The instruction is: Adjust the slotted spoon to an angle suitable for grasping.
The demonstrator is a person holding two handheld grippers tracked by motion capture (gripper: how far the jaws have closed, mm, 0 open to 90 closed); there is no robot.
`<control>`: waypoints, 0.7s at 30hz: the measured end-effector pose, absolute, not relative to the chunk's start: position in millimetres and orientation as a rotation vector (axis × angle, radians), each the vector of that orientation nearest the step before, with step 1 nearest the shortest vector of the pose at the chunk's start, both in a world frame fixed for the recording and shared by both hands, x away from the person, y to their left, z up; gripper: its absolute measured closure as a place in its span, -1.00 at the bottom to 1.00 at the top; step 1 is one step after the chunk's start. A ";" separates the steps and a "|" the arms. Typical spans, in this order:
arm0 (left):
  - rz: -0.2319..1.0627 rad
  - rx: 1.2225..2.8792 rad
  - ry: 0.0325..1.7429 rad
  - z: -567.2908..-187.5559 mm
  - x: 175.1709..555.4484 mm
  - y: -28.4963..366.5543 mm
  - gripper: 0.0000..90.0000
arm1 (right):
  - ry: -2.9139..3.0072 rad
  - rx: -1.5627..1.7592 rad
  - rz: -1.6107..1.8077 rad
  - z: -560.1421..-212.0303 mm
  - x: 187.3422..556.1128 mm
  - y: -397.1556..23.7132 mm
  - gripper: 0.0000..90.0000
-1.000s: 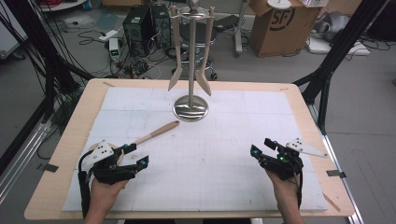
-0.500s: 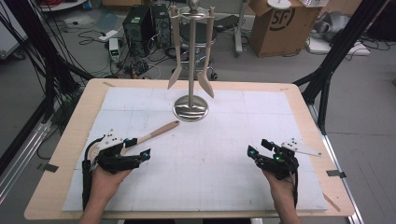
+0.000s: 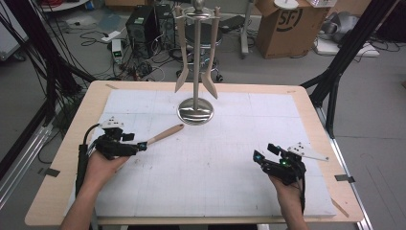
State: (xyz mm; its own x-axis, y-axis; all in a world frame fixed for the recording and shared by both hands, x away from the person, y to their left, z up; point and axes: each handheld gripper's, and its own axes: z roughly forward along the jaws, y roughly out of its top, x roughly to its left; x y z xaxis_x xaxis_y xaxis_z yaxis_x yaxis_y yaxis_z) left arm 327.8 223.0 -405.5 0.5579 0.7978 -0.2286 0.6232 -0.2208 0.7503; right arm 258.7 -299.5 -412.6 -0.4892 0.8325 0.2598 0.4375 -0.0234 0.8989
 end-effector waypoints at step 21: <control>0.339 2.209 1.164 -434.5 350.2 203.9 -0.20 | 1.928 1.332 1.517 -414.2 261.3 -292.4 -0.40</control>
State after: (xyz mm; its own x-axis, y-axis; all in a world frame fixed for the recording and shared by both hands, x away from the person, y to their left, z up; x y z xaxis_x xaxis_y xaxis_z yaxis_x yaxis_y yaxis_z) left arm 350.2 203.9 -434.5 0.5802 0.8126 -0.0556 0.6559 -0.4257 0.6234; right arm 261.3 -292.4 -414.2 -0.4981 0.8253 0.2660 0.4529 -0.0140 0.8915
